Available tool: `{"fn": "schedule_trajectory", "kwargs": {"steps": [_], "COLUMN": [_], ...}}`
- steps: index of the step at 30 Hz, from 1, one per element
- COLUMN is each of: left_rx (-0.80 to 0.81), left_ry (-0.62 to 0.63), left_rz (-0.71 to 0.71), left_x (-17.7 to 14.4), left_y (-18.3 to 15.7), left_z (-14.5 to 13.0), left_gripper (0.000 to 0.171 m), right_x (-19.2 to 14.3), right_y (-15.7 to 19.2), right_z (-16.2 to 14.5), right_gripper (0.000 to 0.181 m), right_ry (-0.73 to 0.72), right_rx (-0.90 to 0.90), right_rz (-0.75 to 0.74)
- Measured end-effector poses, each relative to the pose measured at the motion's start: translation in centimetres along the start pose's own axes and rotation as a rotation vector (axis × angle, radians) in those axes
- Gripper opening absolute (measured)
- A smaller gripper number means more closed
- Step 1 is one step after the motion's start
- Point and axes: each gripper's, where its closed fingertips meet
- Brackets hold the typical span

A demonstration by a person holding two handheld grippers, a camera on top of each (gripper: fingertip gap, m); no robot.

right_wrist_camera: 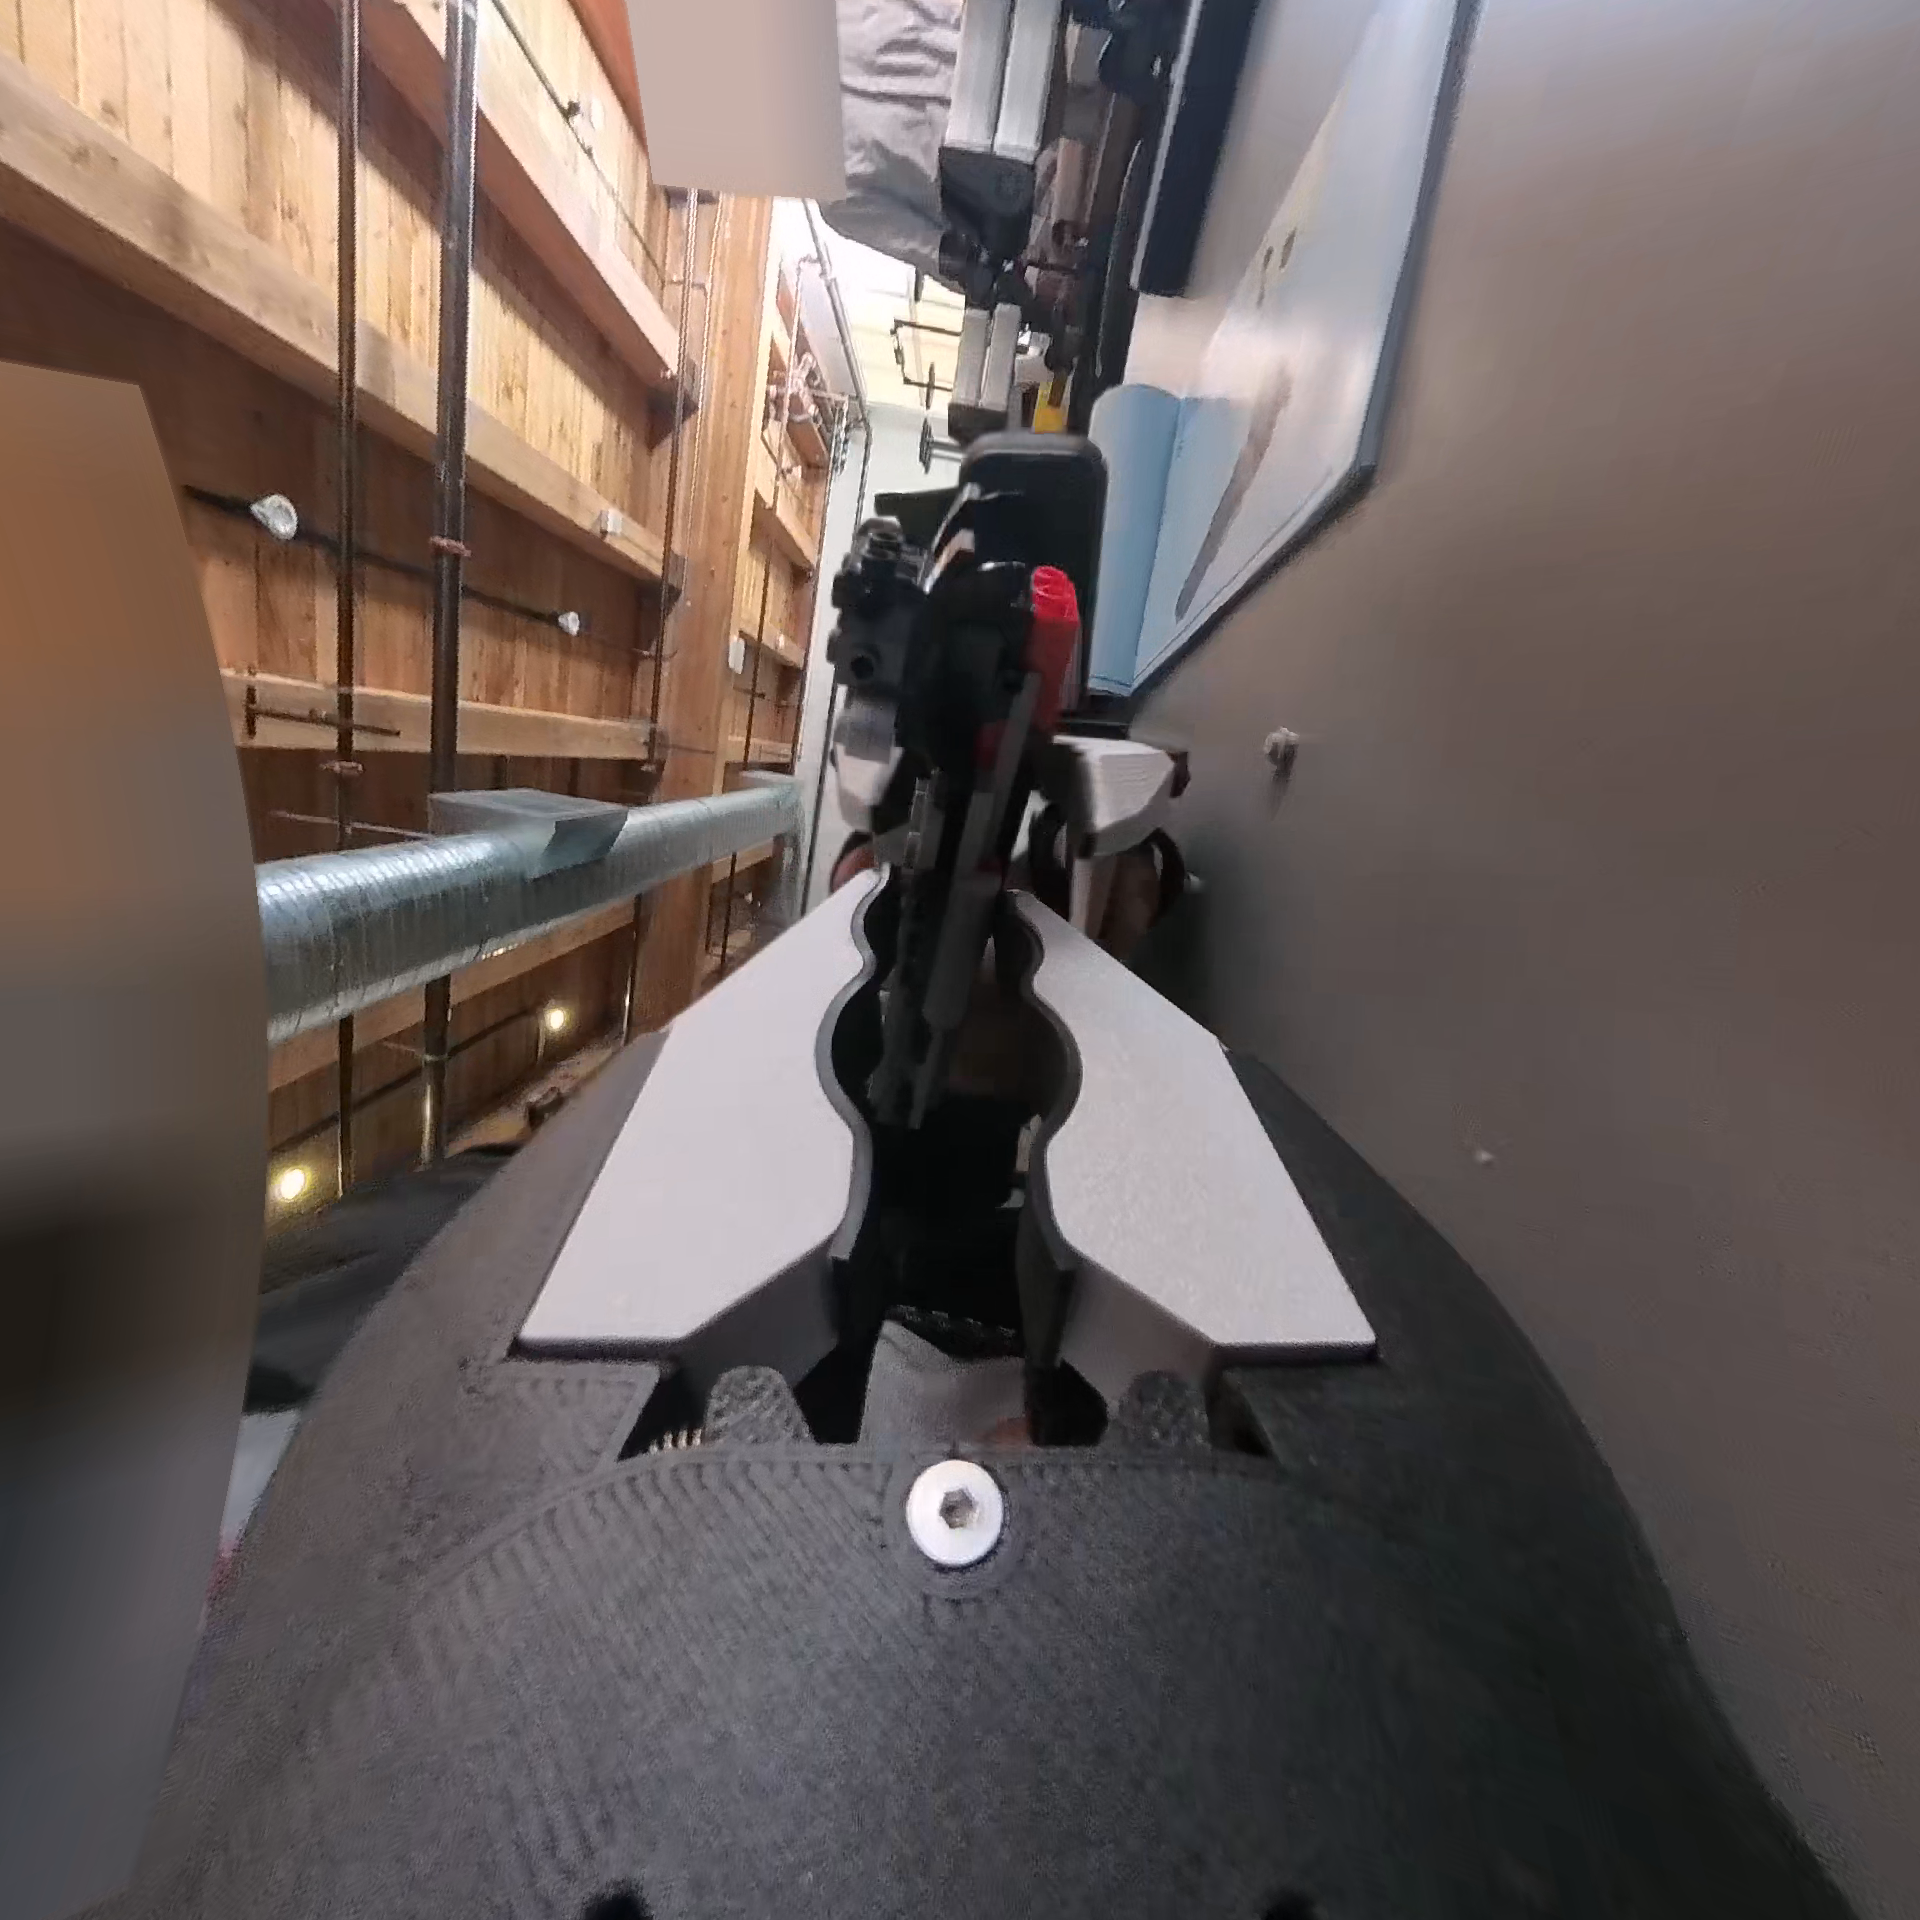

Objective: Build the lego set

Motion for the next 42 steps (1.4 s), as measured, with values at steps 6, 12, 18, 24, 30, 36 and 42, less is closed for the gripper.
{"fn": "schedule_trajectory", "kwargs": {"steps": [6,12,18,24,30,36,42], "left_rx": [0.055,0.185,0.298,0.298,0.312,0.313,0.340], "left_ry": [-0.068,-0.173,-0.268,-0.304,-0.321,-0.328,-0.343], "left_rz": [-0.032,0.032,0.110,0.106,0.132,0.146,0.136], "left_x": [-0.9,-2.3,-3.4,-3.8,-4.4,-4.9,-4.9], "left_y": [-0.9,-1.3,-1.5,-1.6,-1.1,-0.7,-1.0], "left_z": [0.5,3.0,5.7,6.2,6.1,6.3,6.5], "left_gripper": [0.020,0.019,0.019,0.018,0.018,0.018,0.018], "right_x": [1.1,0.9,-0.4,2.6,6.0,6.6,6.7], "right_y": [0.3,0.6,4.0,5.9,4.8,3.6,3.1], "right_z": [0.2,2.4,7.1,9.3,9.1,9.0,8.7], "right_gripper": [0.018,0.046,0.039,0.047,0.049,0.046,0.043], "right_ry": [0.051,0.010,-0.078,0.074,0.158,0.176,0.177], "right_rx": [-0.061,-0.292,-0.920,-1.543,-1.646,-1.643,-1.660], "right_rz": [-0.002,-0.080,-0.299,-0.468,-0.418,-0.415,-0.414]}}
Point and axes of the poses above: each gripper's, where its closed fingertips meet, x out along the fingers, z out of its top, y = z × x across the jaws, and after that the axes turned 4 degrees about z, right-handed
